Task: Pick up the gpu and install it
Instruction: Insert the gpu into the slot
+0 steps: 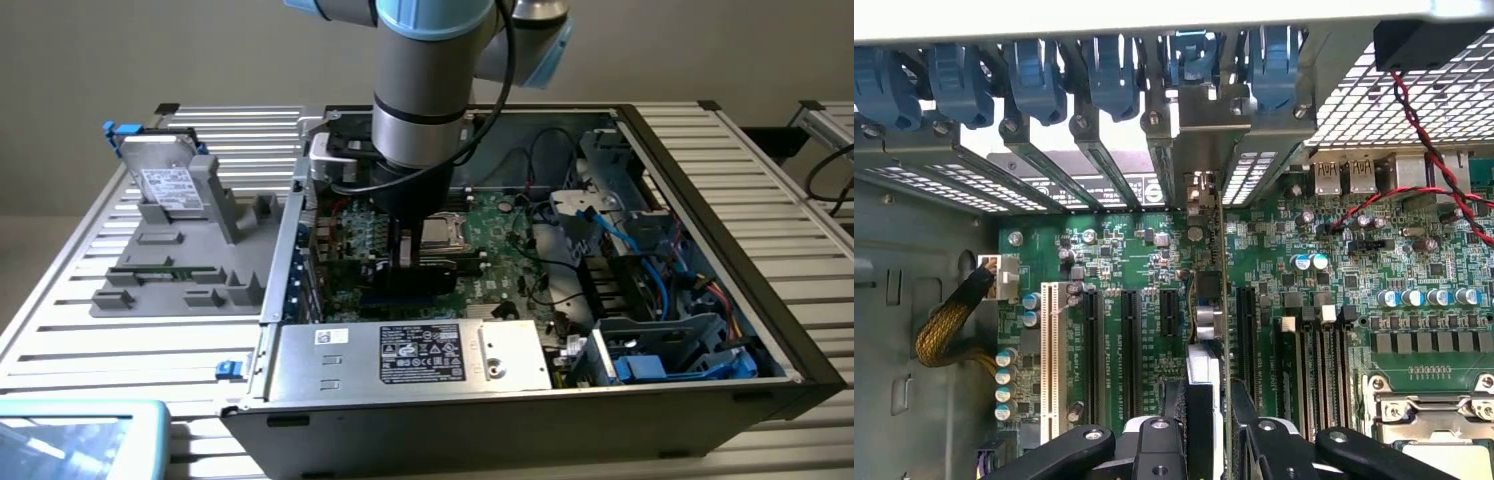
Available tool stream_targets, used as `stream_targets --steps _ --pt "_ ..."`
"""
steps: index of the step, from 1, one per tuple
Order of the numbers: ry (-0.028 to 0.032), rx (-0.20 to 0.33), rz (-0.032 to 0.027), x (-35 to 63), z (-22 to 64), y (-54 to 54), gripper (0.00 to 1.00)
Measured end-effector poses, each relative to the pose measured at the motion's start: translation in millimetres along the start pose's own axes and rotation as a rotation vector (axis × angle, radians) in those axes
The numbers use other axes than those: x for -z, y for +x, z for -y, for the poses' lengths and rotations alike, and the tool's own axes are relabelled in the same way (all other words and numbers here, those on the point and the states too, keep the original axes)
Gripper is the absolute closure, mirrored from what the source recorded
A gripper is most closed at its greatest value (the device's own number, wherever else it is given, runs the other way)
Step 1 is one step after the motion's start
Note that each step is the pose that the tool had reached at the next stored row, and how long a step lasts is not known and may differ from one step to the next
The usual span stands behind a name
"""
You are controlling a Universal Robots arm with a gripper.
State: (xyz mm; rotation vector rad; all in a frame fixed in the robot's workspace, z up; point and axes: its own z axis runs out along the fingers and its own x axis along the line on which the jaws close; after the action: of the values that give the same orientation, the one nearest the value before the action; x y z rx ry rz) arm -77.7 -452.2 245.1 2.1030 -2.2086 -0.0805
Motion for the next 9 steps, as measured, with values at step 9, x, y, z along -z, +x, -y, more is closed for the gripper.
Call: stream_targets --steps 9 --pt "-0.0012 0.003 -0.0039 0.0 0.0 0.3 0.72"
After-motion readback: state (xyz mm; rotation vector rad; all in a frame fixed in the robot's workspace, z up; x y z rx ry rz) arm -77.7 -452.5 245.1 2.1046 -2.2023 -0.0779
